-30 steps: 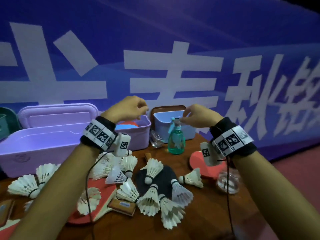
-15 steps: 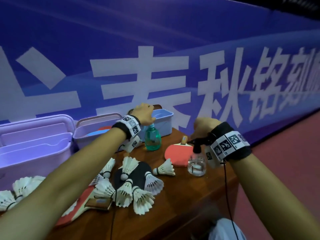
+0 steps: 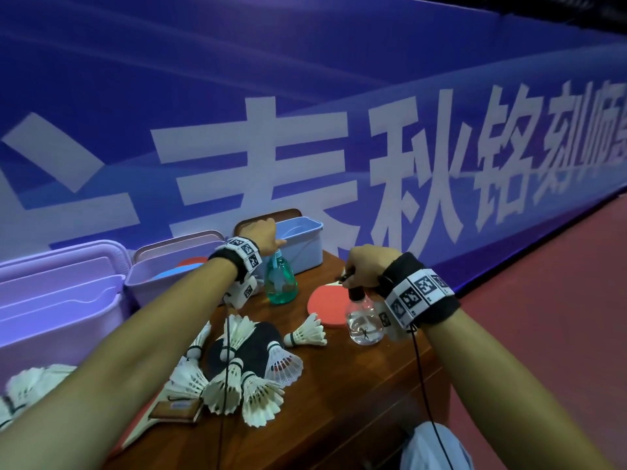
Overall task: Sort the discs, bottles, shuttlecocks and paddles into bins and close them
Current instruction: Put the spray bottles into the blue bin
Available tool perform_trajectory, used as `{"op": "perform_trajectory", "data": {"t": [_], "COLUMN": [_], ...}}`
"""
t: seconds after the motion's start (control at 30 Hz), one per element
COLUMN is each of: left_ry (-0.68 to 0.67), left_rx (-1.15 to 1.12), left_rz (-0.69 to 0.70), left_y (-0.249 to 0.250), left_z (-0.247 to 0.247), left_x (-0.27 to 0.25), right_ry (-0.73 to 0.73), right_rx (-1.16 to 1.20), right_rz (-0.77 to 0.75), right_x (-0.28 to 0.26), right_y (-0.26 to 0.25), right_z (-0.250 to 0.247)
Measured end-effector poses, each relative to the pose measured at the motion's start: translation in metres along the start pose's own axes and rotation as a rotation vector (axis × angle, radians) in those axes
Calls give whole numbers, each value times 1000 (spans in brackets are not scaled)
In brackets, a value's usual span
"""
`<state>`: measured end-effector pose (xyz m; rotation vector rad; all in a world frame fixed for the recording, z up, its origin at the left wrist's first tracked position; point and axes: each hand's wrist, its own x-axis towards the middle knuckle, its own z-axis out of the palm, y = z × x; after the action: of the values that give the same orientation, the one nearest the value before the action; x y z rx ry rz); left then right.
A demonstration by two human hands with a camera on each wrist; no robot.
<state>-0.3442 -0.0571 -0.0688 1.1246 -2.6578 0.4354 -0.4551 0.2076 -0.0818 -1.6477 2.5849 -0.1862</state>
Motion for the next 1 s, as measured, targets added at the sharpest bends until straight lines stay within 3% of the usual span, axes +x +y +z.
{"op": "perform_trajectory", "data": {"t": [0.23, 0.4, 0.63, 0.8, 1.0], "left_ry": [-103, -93, -126, -114, -132], "left_rx": [-180, -244, -368, -462, -531], "left_rz": [-119, -149, -140, -159, -195], "left_y": [9, 14, 8, 7, 2], "left_z": [6, 3, -2, -6, -15], "left_x": [-2, -12, -27, -40, -51], "right_ry": [239, 480, 729, 837, 869], "right_rx": [136, 413, 576, 674, 676], "right_rz": [-2, -13, -2, -22, -40], "right_x": [3, 7, 3, 5, 7], "right_y": [-2, -7, -23, -33, -42], "right_z": [0, -1, 4, 0, -6]}}
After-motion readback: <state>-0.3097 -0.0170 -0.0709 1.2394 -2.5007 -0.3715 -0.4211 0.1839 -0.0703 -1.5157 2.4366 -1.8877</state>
